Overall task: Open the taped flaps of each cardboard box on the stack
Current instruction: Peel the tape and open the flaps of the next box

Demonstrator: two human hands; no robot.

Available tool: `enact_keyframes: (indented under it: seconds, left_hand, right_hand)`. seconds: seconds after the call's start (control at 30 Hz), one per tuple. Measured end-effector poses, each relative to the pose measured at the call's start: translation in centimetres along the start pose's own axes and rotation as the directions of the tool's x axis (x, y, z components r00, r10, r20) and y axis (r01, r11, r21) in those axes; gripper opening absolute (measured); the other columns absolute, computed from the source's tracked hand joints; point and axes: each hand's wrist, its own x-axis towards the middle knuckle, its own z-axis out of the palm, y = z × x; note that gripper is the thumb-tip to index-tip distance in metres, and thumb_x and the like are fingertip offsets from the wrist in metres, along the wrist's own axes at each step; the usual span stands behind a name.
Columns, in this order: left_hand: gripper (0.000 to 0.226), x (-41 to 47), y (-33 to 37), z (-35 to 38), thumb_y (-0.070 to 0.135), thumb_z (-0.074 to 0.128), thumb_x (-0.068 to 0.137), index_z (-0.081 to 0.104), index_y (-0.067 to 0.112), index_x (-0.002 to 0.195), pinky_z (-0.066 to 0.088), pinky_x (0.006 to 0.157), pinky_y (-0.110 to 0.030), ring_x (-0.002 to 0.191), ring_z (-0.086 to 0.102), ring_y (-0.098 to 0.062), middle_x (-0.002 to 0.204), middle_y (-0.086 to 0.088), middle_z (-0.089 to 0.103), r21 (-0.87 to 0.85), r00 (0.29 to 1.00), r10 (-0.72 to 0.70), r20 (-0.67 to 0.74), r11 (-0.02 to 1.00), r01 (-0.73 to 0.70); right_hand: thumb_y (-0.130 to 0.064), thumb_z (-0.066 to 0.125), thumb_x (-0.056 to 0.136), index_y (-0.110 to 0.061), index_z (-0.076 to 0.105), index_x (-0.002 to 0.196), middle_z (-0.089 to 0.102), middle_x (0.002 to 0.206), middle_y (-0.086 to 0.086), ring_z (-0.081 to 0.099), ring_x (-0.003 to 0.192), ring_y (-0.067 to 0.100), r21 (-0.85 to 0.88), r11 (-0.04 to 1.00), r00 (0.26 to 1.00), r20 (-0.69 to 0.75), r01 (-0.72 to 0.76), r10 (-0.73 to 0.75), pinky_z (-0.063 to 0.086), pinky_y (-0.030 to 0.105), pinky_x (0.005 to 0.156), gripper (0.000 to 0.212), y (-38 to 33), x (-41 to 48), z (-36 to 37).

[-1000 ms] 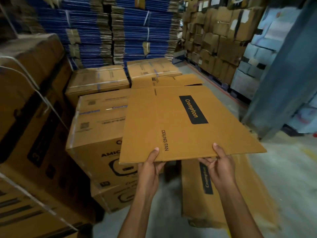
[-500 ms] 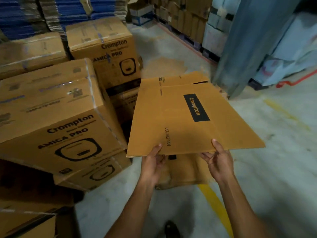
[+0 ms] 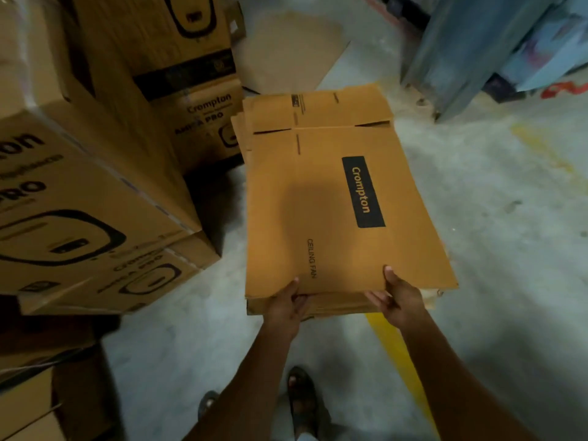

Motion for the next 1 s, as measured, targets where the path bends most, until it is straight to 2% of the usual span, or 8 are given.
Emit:
enact_keyframes:
  seconds: [0.13, 0.23, 0.3, 0.37, 0.43, 0.57, 0.8, 1.0]
  left_hand:
    - [0.039, 3.2, -1.1, -0.7, 0.009, 0.063, 0.099, 0.050, -0.002, 0.135, 0.050, 0.104, -0.043, 0.129, 0.053, -0.036, 0.130, -0.018, 0.055, 0.005, 0.994, -0.107, -0.021, 0.994, 0.107]
    - [0.019, 3.6, -1.0, -2.2, 0.014, 0.063, 0.099, 0.058, 0.001, 0.110, 0.055, 0.090, -0.039, 0.095, 0.065, -0.026, 0.111, -0.017, 0.060, 0.121, 0.991, -0.135, 0.013, 0.984, 0.133]
    - [0.012, 3.2, -0.6, -3.2, 0.014, 0.062, 0.099, 0.059, 0.003, 0.095, 0.053, 0.079, -0.034, 0.064, 0.060, -0.017, 0.095, -0.011, 0.060, 0.218, 0.994, -0.105, 0.028, 0.971, 0.097]
    - [0.010, 2.0, 0.3, -4.1, 0.013, 0.063, 0.099, 0.063, 0.005, 0.105, 0.057, 0.085, -0.036, 0.078, 0.066, -0.020, 0.103, -0.009, 0.068, 0.279, 0.998, -0.040, 0.040, 0.960, 0.027]
    - [0.016, -0.3, 2.3, -4.8, 0.012, 0.062, 0.099, 0.063, 0.011, 0.115, 0.060, 0.079, -0.036, 0.098, 0.069, -0.025, 0.112, -0.009, 0.071, 0.293, 0.996, 0.056, 0.066, 0.953, -0.073]
    - [0.023, -4.1, 7.4, -8.1, 0.006, 0.057, 0.099, 0.067, 0.015, 0.118, 0.056, 0.060, -0.025, 0.082, 0.071, -0.018, 0.100, -0.005, 0.076, 0.299, 0.963, 0.268, 0.022, 0.918, -0.262]
    - [0.020, -12.2, 15.3, -23.6, 0.010, 0.064, 0.097, 0.065, 0.015, 0.117, 0.059, 0.077, -0.032, 0.085, 0.070, -0.021, 0.105, -0.008, 0.074, 0.085, 0.853, 0.477, -0.211, 0.878, -0.470]
    - [0.013, -19.3, 13.0, -41.7, 0.009, 0.057, 0.100, 0.064, 0.015, 0.109, 0.056, 0.070, -0.033, 0.077, 0.067, -0.020, 0.096, -0.007, 0.071, -0.166, 0.722, 0.448, -0.527, 0.779, -0.605]
  right_hand:
    - [-0.013, 0.062, 0.100, -0.011, 0.059, 0.117, 0.054, 0.128, 0.017, 0.057, 0.095, 0.030, -0.077, 0.995, 0.997, -0.056, -0.056, 0.052, 0.054, 0.042, 0.072, 0.018, 0.6, 3.0, -0.1]
    - [-0.011, 0.050, 0.102, -0.016, 0.066, 0.120, 0.050, 0.110, 0.009, 0.053, 0.092, 0.027, -0.140, 0.989, 0.999, -0.013, -0.054, 0.053, 0.049, 0.041, 0.098, 0.025, 1.3, 3.6, -0.8]
    - [-0.015, 0.053, 0.098, -0.018, 0.071, 0.123, 0.054, 0.112, 0.010, 0.056, 0.097, 0.027, -0.177, 0.982, 0.997, 0.005, -0.072, 0.074, 0.053, 0.041, 0.091, 0.031, 2.1, 2.6, -1.2]
    - [-0.015, 0.051, 0.098, -0.020, 0.072, 0.121, 0.062, 0.108, 0.006, 0.060, 0.093, 0.023, -0.209, 0.976, 0.996, 0.047, -0.067, 0.078, 0.052, 0.037, 0.077, 0.032, 2.9, 0.9, -0.6]
    - [-0.013, 0.045, 0.103, -0.018, 0.069, 0.116, 0.069, 0.110, 0.004, 0.065, 0.097, 0.021, -0.217, 0.976, 0.991, 0.118, -0.028, 0.055, 0.051, 0.038, 0.082, 0.028, 3.9, -1.4, 1.8]
    - [-0.011, 0.055, 0.102, -0.009, 0.062, 0.121, 0.076, 0.101, 0.008, 0.070, 0.093, 0.027, -0.382, 0.919, 0.960, 0.279, 0.098, 0.013, 0.058, 0.040, 0.086, 0.020, 6.9, -5.8, 9.8]
    - [-0.006, 0.054, 0.100, -0.013, 0.065, 0.105, 0.075, 0.093, 0.008, 0.070, 0.080, 0.026, -0.610, 0.699, 0.745, 0.646, 0.373, 0.165, 0.057, 0.033, 0.073, 0.013, 18.4, -18.0, 25.2]
    - [-0.007, 0.050, 0.102, -0.010, 0.065, 0.112, 0.075, 0.095, 0.008, 0.070, 0.077, 0.023, -0.731, 0.455, 0.601, 0.680, 0.508, 0.420, 0.055, 0.033, 0.068, 0.018, 33.7, -27.8, 30.4]
